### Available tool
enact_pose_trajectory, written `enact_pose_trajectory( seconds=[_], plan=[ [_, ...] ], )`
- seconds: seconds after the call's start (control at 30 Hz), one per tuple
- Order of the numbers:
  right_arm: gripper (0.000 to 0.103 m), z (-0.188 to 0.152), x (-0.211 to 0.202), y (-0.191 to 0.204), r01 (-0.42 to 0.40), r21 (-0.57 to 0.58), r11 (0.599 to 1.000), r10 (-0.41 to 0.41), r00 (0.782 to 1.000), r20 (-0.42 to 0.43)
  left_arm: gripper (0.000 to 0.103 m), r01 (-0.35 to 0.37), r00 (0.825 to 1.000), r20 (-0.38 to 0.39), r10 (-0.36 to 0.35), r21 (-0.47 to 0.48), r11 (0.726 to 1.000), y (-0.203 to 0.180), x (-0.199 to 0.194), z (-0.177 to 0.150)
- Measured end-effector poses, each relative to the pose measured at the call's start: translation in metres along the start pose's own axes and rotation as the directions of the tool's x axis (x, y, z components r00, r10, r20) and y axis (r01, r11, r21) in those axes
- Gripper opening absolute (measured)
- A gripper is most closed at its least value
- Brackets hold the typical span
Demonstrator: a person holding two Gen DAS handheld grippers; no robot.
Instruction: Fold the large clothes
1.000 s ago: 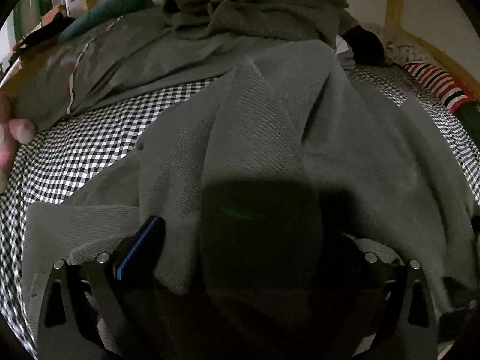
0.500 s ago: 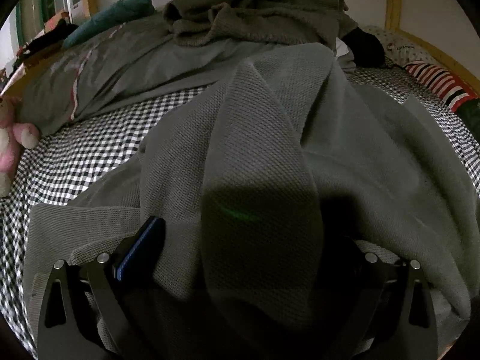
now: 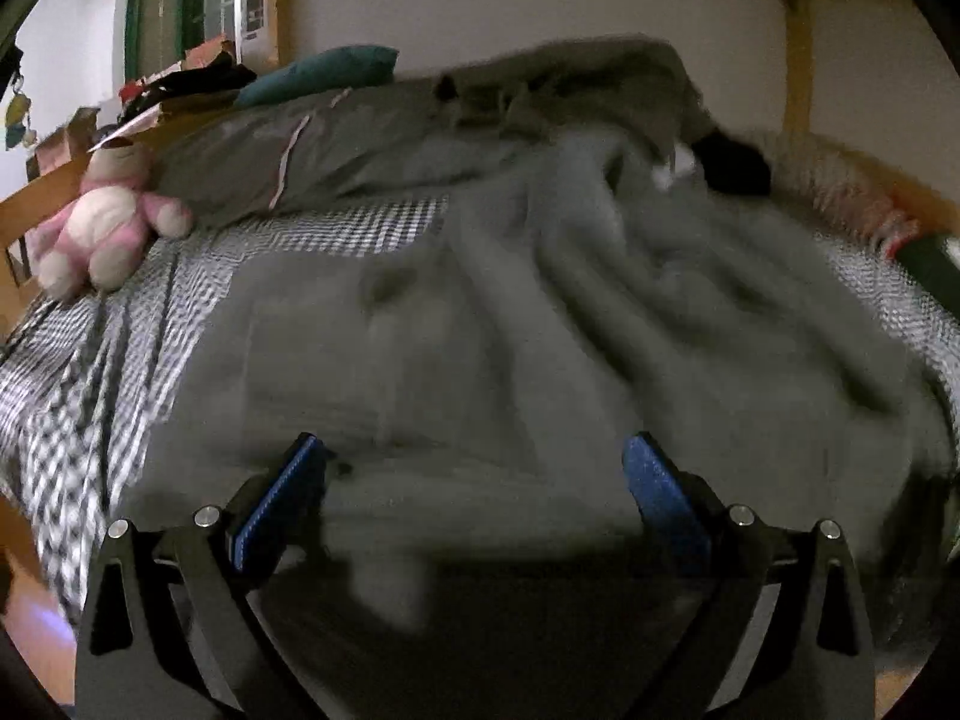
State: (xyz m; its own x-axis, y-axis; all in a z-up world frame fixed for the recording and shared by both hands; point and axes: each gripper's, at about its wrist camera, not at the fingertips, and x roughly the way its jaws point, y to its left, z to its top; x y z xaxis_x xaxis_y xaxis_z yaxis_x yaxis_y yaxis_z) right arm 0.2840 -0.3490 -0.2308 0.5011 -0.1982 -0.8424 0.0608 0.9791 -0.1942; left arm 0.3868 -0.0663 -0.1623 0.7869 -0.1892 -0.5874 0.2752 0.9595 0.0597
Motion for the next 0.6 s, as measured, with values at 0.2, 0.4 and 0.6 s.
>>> enact_pose_trajectory(
  seconds=[0.2,0.4,0.6],
  plan=[
    [0.099,-0.014,-0.008,-0.005,-0.026,0.079,0.997,0.023,0.999,0.042,0.098,-0.016,0.998,-0.053,0.023,0.112,0.994,-0.008,-0.017,-0.059],
    [0.099,-0.037,-0.011,0.009,-0.004,0.029,1.000,0.003,1.000,0.019,0.098,0.037,0.996,-0.081,-0.029,0.093,0.995,0.013,-0.028,-0.118],
    [0.099,-0.054,-0.018,0.010,-0.036,0.059,0.998,0.036,0.999,0.007,0.098,0.109,0.991,-0.084,-0.105,0.044,0.993,0.038,-0.041,-0.163]
  ],
)
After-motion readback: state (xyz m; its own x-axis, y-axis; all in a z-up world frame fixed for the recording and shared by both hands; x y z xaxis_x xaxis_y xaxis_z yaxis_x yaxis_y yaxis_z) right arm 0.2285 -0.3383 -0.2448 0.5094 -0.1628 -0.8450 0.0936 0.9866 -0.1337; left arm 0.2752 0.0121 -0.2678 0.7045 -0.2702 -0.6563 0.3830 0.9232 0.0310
